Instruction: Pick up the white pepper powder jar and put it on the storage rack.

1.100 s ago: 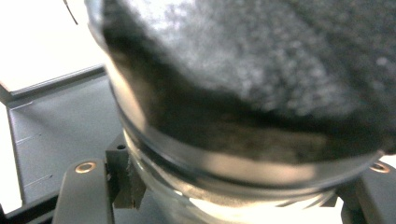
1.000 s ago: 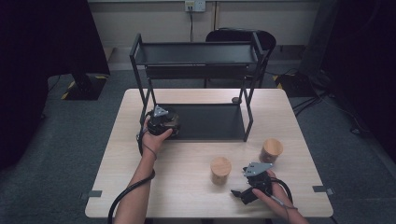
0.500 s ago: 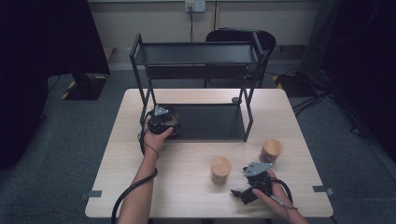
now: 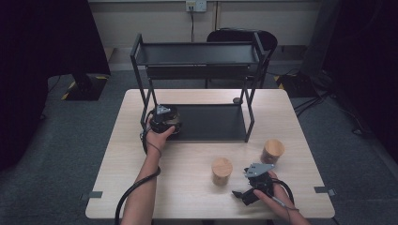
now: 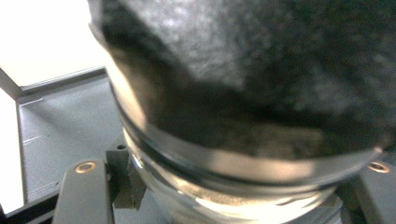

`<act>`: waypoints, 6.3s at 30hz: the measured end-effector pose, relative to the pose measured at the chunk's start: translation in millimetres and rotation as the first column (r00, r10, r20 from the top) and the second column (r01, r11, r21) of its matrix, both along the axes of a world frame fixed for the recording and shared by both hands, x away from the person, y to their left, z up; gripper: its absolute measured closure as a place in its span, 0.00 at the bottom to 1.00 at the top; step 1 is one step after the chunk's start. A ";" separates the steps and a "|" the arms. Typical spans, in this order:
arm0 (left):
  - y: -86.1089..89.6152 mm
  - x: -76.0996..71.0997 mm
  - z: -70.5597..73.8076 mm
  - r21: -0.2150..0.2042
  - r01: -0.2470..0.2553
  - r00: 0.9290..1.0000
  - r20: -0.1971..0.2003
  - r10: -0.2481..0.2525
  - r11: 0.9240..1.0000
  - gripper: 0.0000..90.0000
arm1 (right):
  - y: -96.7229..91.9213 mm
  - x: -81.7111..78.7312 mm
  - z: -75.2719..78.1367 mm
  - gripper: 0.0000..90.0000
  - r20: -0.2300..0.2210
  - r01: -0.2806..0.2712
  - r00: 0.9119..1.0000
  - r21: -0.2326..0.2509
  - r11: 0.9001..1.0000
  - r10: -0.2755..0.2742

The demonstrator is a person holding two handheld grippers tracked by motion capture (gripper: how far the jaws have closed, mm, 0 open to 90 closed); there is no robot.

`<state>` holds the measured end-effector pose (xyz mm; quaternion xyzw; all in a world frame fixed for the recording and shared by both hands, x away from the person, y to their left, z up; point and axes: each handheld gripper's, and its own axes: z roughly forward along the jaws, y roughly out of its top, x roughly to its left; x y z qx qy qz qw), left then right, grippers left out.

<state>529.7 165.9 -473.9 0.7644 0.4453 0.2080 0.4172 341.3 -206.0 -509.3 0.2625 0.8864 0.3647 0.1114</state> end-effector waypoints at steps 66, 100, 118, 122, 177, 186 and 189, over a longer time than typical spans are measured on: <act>-11.5 5.2 -6.6 -0.047 -0.067 0.996 -0.057 0.065 0.997 0.07 | 0.0 -0.5 0.0 0.00 0.001 0.001 1.000 0.000 1.000 -0.001; -0.6 -19.3 -7.4 -0.112 -0.060 0.996 -0.072 0.052 0.992 0.03 | 0.0 -0.5 0.0 0.00 0.001 0.001 1.000 -0.001 1.000 -0.001; -1.5 -32.8 -13.7 -0.106 -0.043 0.996 -0.082 0.034 0.993 0.03 | 0.0 -0.6 0.0 0.00 0.000 0.001 1.000 0.000 1.000 -0.001; -1.2 -36.8 -13.9 -0.095 -0.035 0.996 -0.084 0.027 0.995 0.03 | 0.0 -0.5 0.0 0.00 0.001 0.001 1.000 0.000 1.000 -0.001; 13.4 -72.1 -10.7 -0.107 0.086 0.989 -0.107 -0.097 0.991 0.03 | 0.0 -0.6 0.0 0.00 0.001 0.001 1.000 0.000 1.000 -0.001; 15.6 -77.2 -11.1 -0.108 0.107 0.987 -0.109 -0.118 0.988 0.03 | 0.0 -0.6 0.0 0.00 0.001 0.001 1.000 0.000 1.000 -0.001; 15.7 -79.1 -10.4 -0.113 0.114 0.986 -0.108 -0.126 0.987 0.03 | 0.0 -0.6 0.0 0.00 0.000 0.001 1.000 0.000 1.000 -0.001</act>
